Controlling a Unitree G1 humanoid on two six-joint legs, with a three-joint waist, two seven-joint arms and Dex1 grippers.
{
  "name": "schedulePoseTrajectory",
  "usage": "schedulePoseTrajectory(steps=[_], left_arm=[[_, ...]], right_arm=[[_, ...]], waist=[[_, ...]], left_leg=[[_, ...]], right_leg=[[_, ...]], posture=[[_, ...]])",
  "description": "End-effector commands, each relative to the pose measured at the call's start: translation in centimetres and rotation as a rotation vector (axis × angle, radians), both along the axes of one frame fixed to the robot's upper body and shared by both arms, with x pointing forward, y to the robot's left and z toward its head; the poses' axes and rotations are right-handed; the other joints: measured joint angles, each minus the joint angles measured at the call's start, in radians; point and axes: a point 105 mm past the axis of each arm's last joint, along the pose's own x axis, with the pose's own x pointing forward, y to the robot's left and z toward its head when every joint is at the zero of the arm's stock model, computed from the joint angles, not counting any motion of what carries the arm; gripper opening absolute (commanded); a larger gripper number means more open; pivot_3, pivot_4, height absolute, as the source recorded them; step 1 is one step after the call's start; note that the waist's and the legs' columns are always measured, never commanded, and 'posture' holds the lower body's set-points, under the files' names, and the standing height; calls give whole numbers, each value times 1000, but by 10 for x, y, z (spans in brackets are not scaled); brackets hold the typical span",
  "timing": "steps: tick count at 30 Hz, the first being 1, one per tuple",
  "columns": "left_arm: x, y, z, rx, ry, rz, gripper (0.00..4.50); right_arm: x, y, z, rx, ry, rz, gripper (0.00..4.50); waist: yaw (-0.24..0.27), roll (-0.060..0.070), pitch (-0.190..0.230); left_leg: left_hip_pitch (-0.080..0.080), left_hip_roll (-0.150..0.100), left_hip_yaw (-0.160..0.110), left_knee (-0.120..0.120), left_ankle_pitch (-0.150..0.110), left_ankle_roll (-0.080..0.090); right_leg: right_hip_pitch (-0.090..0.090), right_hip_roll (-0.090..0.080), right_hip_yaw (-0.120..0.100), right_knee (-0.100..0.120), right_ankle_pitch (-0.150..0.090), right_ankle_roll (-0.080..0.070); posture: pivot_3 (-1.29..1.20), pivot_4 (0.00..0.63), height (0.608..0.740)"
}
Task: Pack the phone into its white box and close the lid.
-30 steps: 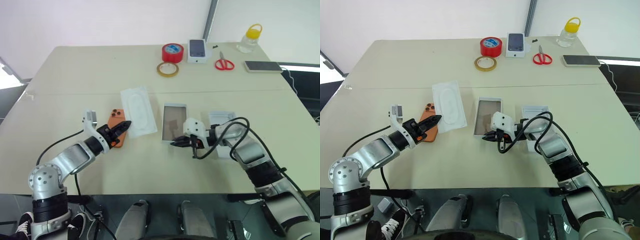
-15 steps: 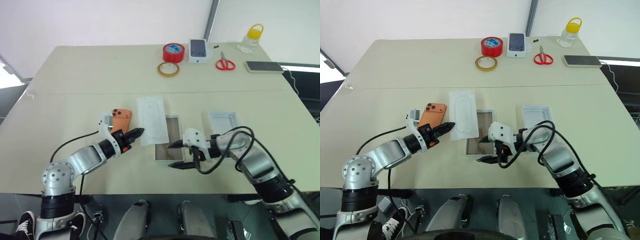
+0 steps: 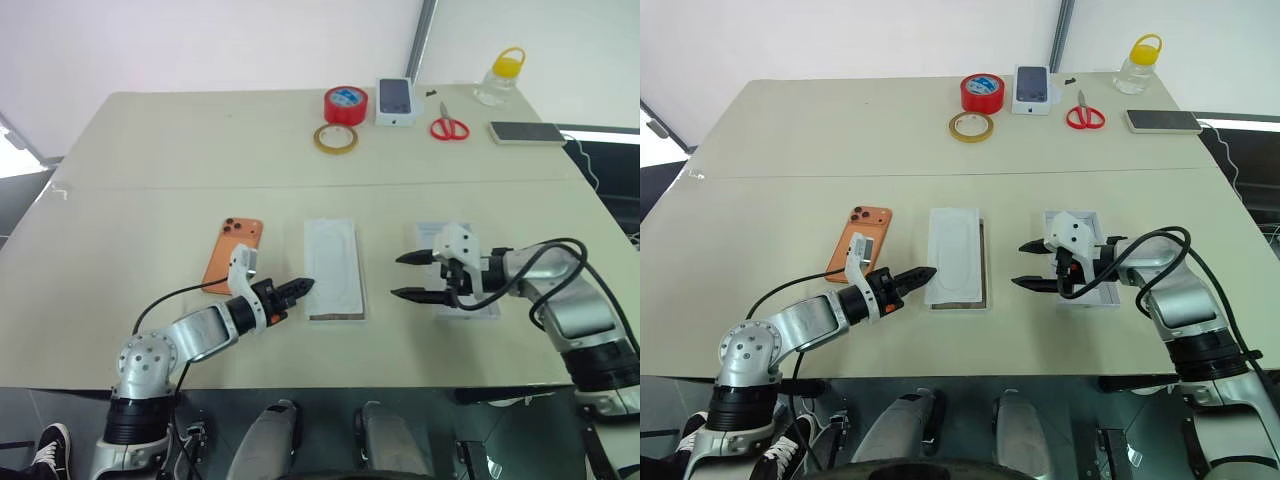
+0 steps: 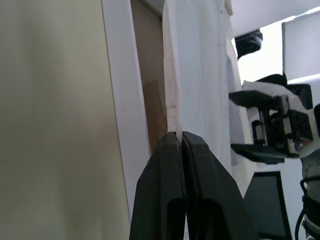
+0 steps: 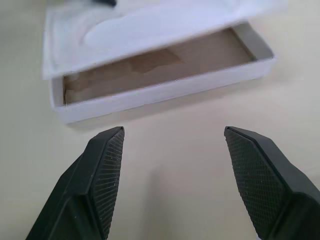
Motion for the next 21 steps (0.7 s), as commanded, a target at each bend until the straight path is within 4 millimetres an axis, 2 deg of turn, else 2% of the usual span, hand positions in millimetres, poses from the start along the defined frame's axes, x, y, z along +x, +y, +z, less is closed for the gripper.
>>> schedulePoseTrajectory(steps=[1, 2, 5, 7, 10, 13, 16, 17, 18, 21], left_arm=[[-2, -3, 6, -9, -25, -27, 0], [-2, -4, 6, -25, -21, -32, 0], [-1, -7, 4, -6, -25, -39, 917], [-2, -10, 8, -41, -23, -42, 1859], [1, -7, 7, 10, -42, -11, 3336], [3, 0, 15, 2, -70, 14, 3336], [4, 9, 31, 22, -167, 7, 3336], [4, 14, 36, 47, -211, 4, 3431], [5, 19, 40, 70, -249, 8, 3431], [12, 46, 55, 153, -385, 60, 3431]], right_arm=[[5, 4, 14, 12, -79, 16, 3328], [5, 5, 14, 14, -81, 19, 3328], [6, 7, 15, 16, -91, 25, 3398], [7, 8, 15, 17, -99, 25, 3398], [8, 10, 17, 29, -104, 23, 3398], [8, 17, 21, 64, -113, 28, 3398], [10, 34, 31, 161, -100, 31, 3398], [11, 39, 33, 192, -91, 27, 2884], [12, 44, 35, 212, -85, 23, 2601], [14, 62, 31, 209, -117, 30, 1126]], waist=[[2, 0, 0], [2, 0, 0], [2, 0, 0], [2, 0, 0], [2, 0, 0], [-1, 0, 0], [-4, 0, 0], [-5, 0, 0], [-3, 0, 0], [0, 0, 0]], left_leg=[[0, 0, 0, 0, 0, 0], [0, 0, 0, 0, 0, 0], [0, 0, 0, 0, 0, 0], [0, 0, 0, 0, 0, 0], [0, 0, 0, 0, 0, 0], [0, 0, 0, 0, 0, 0], [0, 0, 0, 0, 0, 0], [0, 0, 0, 0, 0, 0], [0, 1, 0, 0, 0, 0], [0, 0, 0, -1, 0, -1]], right_leg=[[0, 0, 0, 0, 0, 0], [0, 0, 0, 0, 0, 0], [0, 0, 0, 0, 0, 0], [0, 0, 0, 0, 0, 0], [1, 0, 0, 0, 0, 0], [1, 0, 0, 0, 0, 0], [0, 0, 0, 0, 0, 0], [0, 0, 0, 0, 0, 0], [0, 1, 0, 0, 0, 0], [0, 1, 0, 0, 0, 0]], posture=[[0, 150, 740], [0, 150, 740], [0, 150, 740], [0, 150, 740], [0, 150, 740], [0, 150, 740], [0, 150, 740], [0, 150, 740], [0, 150, 740], [0, 150, 740]])
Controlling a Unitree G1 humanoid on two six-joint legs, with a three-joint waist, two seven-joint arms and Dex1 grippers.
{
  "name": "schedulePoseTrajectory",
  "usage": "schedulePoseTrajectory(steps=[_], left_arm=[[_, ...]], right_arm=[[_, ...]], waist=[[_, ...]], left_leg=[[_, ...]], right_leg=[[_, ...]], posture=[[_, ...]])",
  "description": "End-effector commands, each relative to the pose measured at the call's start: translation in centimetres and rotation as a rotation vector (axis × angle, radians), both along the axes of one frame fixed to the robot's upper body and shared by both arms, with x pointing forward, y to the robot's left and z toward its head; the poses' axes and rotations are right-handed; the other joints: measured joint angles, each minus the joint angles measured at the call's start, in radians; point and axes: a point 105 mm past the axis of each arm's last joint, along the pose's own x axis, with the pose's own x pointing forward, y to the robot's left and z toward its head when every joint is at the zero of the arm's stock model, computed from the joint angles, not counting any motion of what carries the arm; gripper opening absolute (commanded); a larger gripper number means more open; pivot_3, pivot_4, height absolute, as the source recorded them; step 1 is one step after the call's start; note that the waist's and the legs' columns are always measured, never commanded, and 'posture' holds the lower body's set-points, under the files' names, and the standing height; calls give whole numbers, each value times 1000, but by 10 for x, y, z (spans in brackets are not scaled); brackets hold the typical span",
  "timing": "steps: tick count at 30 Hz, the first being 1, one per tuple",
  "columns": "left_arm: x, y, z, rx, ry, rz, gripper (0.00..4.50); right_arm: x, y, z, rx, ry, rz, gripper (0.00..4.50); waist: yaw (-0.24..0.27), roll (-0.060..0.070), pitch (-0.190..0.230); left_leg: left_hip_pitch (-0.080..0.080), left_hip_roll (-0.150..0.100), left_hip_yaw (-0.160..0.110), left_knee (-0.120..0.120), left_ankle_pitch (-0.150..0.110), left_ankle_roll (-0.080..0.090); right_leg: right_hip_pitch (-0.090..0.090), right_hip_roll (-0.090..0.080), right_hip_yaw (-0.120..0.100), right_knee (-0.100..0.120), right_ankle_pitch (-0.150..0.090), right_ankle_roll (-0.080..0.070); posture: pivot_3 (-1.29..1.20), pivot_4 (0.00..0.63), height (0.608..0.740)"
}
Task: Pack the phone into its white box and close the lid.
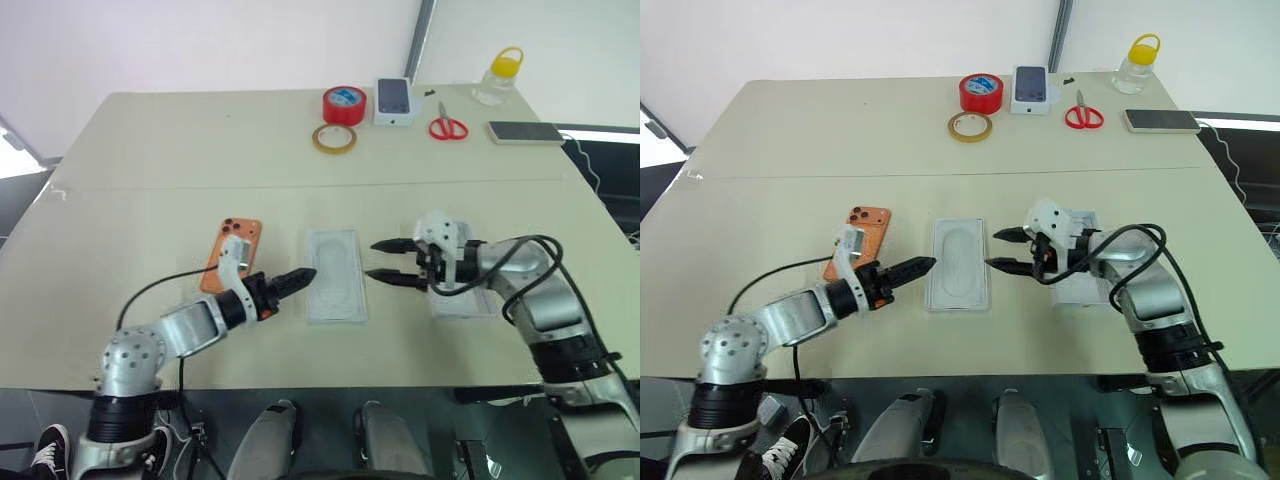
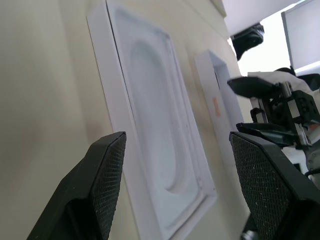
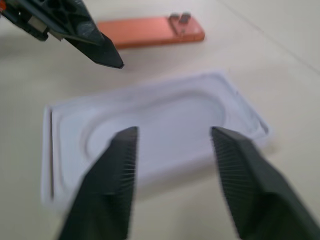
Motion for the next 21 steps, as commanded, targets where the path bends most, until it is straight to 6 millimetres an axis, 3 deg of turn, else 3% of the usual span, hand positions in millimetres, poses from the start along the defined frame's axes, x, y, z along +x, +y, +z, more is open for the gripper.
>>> schedulePoseTrajectory(steps=[1, 2, 3, 8, 11, 16, 21], left_arm=[[7, 33, 30, 77, -220, 60, 3431], [8, 43, 34, 111, -259, 74, 3431], [10, 52, 37, 136, -292, 92, 3431], [13, 89, 32, 251, -342, 159, 3431], [10, 92, 29, 261, -343, 156, 3431], [9, 91, 27, 262, -352, 170, 3431], [10, 95, 27, 259, -353, 198, 3431]], right_arm=[[1, 23, 10, 4, -83, 25, 545], [3, 28, 9, 0, -95, 20, 142], [6, 32, 9, -3, -101, 9, 55], [9, 55, -16, -114, -95, 23, 55], [8, 62, -29, -214, -146, 59, 55], [-13, 49, -52, -370, -122, 196, 55], [-30, 54, -45, -330, -67, 279, 55]], waist=[[0, 0, 0], [-3, 0, 0], [-2, 0, 0], [-1, 0, 0], [-1, 0, 1], [1, 0, 1], [-5, 0, 0]], left_leg=[[0, 0, 0, 0, 0, 0], [0, 0, 0, 0, 1, -2], [0, 0, 0, -1, 2, -3], [0, 0, 0, -2, 2, -3], [0, 0, 0, -3, 0, -1], [0, -1, 0, -2, 0, 0], [0, 0, -1, -3, 0, 0]], right_leg=[[0, 0, 0, 0, 0, 0], [0, 0, 0, 0, 0, 0], [-1, 0, 0, 0, 0, 0], [-1, 0, 0, -1, 0, 0], [-2, -1, 0, -1, 0, 0], [-4, -1, 0, -1, 0, 0], [-1, 0, -1, -1, 0, 0]], posture=[[0, 150, 740], [0, 150, 740], [0, 150, 740], [0, 150, 740], [0, 150, 740], [0, 150, 740], [0, 150, 740]])
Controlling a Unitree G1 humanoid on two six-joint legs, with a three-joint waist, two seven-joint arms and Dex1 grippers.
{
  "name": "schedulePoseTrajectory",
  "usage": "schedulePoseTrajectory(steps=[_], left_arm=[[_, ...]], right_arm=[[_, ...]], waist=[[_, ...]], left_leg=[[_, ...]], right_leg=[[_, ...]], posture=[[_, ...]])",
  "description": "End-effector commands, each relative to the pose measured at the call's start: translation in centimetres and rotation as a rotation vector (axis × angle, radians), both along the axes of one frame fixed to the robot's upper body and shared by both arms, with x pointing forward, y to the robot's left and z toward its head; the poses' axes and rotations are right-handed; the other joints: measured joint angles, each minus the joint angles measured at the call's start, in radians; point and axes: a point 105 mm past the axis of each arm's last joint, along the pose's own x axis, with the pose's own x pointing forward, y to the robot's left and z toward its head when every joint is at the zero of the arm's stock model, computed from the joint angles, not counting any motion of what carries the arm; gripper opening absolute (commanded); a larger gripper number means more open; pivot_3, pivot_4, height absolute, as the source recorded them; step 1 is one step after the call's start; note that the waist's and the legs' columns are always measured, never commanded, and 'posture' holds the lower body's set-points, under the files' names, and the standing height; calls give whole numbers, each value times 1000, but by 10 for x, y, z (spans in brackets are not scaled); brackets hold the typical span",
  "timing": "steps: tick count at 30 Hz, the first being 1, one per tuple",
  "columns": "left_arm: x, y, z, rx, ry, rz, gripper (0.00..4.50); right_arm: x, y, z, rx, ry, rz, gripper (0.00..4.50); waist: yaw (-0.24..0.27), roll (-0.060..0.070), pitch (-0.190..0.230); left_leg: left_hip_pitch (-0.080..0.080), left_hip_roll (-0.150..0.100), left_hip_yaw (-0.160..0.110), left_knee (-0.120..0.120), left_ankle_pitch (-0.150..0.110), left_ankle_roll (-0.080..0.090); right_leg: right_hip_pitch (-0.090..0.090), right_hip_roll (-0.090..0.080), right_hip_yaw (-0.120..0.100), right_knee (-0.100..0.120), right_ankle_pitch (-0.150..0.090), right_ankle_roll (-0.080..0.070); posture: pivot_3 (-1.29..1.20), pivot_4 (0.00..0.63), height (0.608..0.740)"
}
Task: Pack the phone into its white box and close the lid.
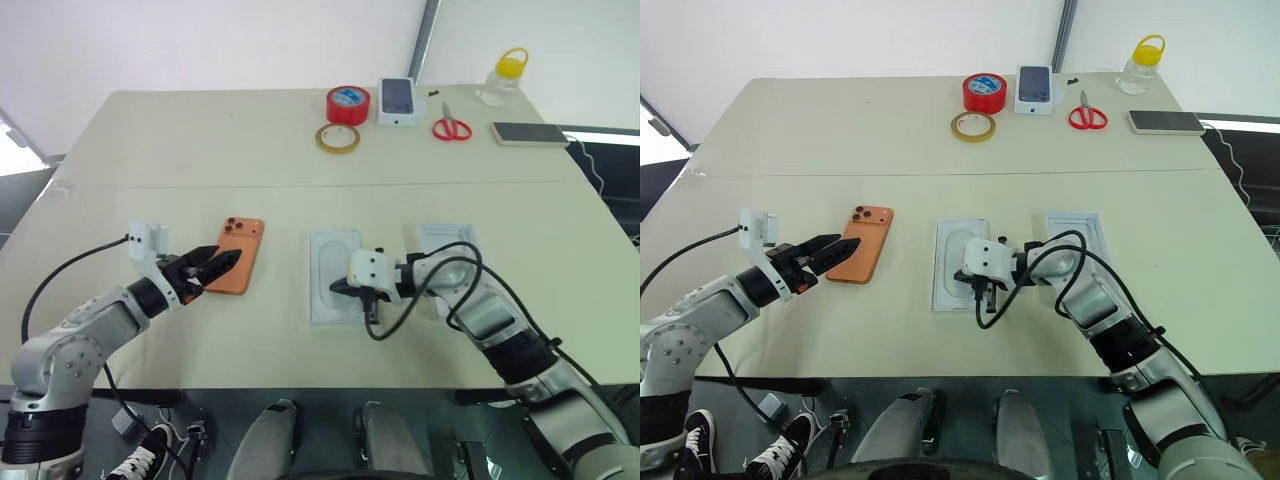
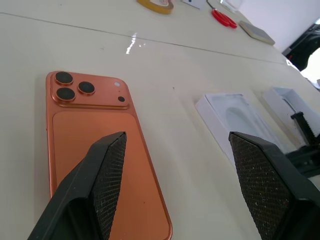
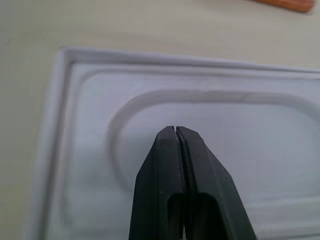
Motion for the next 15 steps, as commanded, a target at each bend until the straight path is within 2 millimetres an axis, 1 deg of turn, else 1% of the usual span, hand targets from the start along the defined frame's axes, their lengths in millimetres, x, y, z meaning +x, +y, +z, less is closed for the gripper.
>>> schedulePoseTrajectory(steps=[1, 3, 6, 10, 13, 15], left_arm=[[1, 6, 14, 11, -67, 28, 3431], [3, 6, 15, 17, -69, 35, 3431], [5, 6, 15, 18, -74, 40, 3431], [9, 11, 14, 36, -70, 74, 3431], [13, 23, 11, -7, -12, 134, 3431], [17, 34, 9, -57, 32, 172, 3431]], right_arm=[[-10, 11, 9, 53, 41, 49, 55], [-11, 15, 14, 83, 47, 58, 55], [-11, 14, 14, 76, 46, 65, 55], [13, 13, 19, 96, -50, -38, 55], [32, 14, 37, 172, -120, -122, 55], [38, 19, 49, 233, -124, -145, 55]], waist=[[-2, 0, 0], [0, 0, 0], [2, 0, 0], [1, 0, 0], [-2, 0, 0], [-1, -1, 0]], left_leg=[[0, 0, 0, 0, 0, 0], [0, 0, 0, 0, 0, 0], [0, 0, 0, 0, 0, 0], [0, 0, 0, 0, 0, 0], [0, 0, 0, 0, 0, 0], [0, 0, 0, -1, 1, -1]], right_leg=[[0, 0, 0, 0, 0, 0], [0, 0, 0, 0, 0, 0], [0, 0, 0, 0, 0, 0], [0, 0, 0, 0, 0, 0], [-1, 0, 0, 1, 0, 0], [-2, 1, 0, 1, 0, 0]], posture=[[0, 150, 740], [0, 150, 740], [0, 150, 740], [0, 150, 740], [0, 150, 740], [0, 150, 740]])
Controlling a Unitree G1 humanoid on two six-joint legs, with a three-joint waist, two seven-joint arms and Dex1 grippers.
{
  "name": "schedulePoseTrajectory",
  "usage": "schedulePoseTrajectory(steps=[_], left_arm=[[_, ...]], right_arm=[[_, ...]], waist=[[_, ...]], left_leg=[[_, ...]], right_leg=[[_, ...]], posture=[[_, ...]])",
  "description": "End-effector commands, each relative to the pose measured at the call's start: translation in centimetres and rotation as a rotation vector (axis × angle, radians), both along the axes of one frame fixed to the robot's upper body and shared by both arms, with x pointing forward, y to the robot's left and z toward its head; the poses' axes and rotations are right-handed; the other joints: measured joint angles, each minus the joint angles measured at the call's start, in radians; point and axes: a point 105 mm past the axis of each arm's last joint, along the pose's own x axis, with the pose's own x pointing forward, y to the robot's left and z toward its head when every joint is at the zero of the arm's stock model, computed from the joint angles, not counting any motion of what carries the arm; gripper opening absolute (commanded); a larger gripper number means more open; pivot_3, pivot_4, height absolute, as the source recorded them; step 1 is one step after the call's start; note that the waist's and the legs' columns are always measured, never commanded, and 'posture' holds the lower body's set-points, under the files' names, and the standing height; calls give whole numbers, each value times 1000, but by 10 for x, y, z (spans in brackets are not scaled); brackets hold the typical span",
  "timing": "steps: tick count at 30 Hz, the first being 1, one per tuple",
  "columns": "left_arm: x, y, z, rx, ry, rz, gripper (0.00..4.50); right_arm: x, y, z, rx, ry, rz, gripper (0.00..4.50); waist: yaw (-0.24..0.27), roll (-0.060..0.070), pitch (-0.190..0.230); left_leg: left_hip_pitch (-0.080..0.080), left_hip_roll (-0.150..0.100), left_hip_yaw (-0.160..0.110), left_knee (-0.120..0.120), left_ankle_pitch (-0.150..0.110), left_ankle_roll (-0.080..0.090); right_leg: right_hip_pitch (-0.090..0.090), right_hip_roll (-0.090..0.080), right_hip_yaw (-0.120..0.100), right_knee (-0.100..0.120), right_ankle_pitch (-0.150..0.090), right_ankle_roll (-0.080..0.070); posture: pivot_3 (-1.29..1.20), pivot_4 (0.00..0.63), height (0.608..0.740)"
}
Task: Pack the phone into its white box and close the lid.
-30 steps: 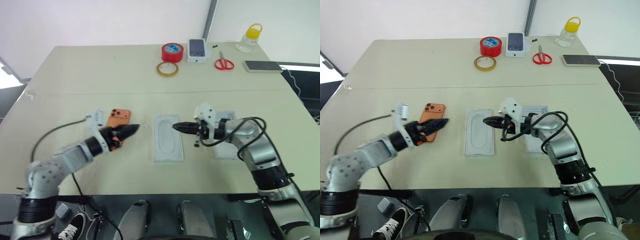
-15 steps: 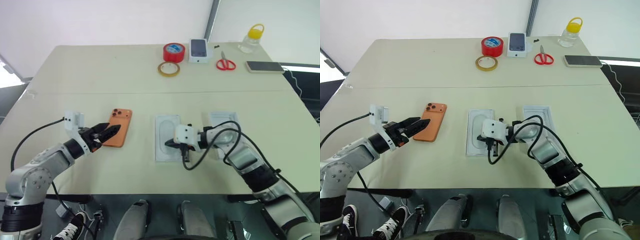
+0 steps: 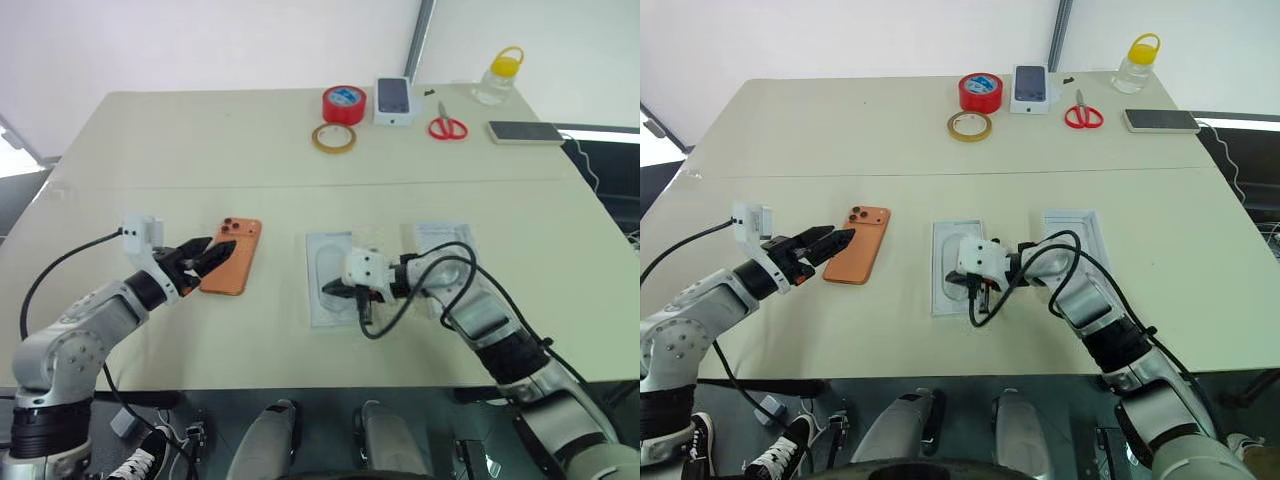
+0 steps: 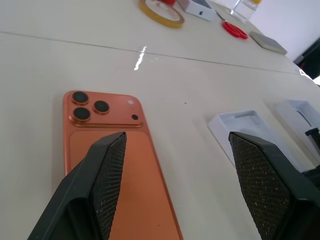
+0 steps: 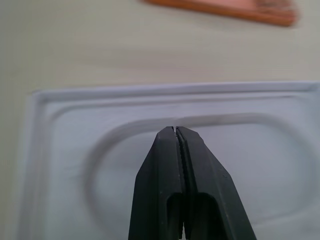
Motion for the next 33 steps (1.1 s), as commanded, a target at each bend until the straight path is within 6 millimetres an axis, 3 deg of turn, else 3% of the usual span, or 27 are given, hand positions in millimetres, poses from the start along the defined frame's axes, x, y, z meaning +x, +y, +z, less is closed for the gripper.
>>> schedulePoseTrajectory(steps=[1, 4, 7, 12, 16, 18, 24, 33], left_arm=[[6, 25, 9, -62, 22, 87, 3431], [10, 43, 4, -107, 79, 122, 3431], [17, 54, -1, -127, 128, 119, 3431], [28, 50, -9, -150, 194, 48, 3431], [29, 44, -23, -117, 258, -21, 3431], [27, 41, -32, -97, 288, -52, 3431], [19, 28, -52, -64, 369, -128, 3431], [12, -4, -73, -87, 455, -225, 3431]], right_arm=[[15, 9, 39, 140, -88, -47, 55], [19, 29, 52, 200, -117, -45, 55], [21, 59, 53, 189, -148, -30, 55], [24, 90, 38, 132, -110, -32, 55], [30, 102, 22, 23, -120, -47, 55], [22, 114, 15, -3, -63, -14, 55], [28, 122, -4, -113, -60, -42, 55], [28, 130, -5, -104, -61, -44, 55]], waist=[[1, 0, 0], [0, 0, 0], [-3, 0, 0], [-2, -1, 0], [-5, -1, 0], [-6, -1, 0], [-19, -1, -1], [-20, 1, -4]], left_leg=[[0, 0, 0, 0, 0, 0], [0, 0, 0, -1, 1, -1], [0, 0, 0, -2, 2, -2], [0, 0, -1, -3, 5, -8], [0, 0, -1, -2, 5, -9], [0, 0, -1, -3, 5, -9], [0, 0, -1, -4, 6, -10], [1, 0, -1, -4, 6, -9]], right_leg=[[0, 0, 0, 0, 0, 0], [-1, 0, 0, 0, 0, 0], [-2, 1, 0, 1, 1, -1], [-7, 1, 0, 1, 1, -1], [-7, 1, 0, 1, 1, -1], [-7, 1, 0, 2, 1, -1], [-8, 1, 0, 4, 1, -1], [-7, 1, 0, 4, 1, -1]], posture=[[0, 150, 740], [0, 150, 740], [0, 150, 740], [0, 150, 740], [0, 150, 740], [0, 150, 740], [0, 150, 740], [0, 150, 740]])
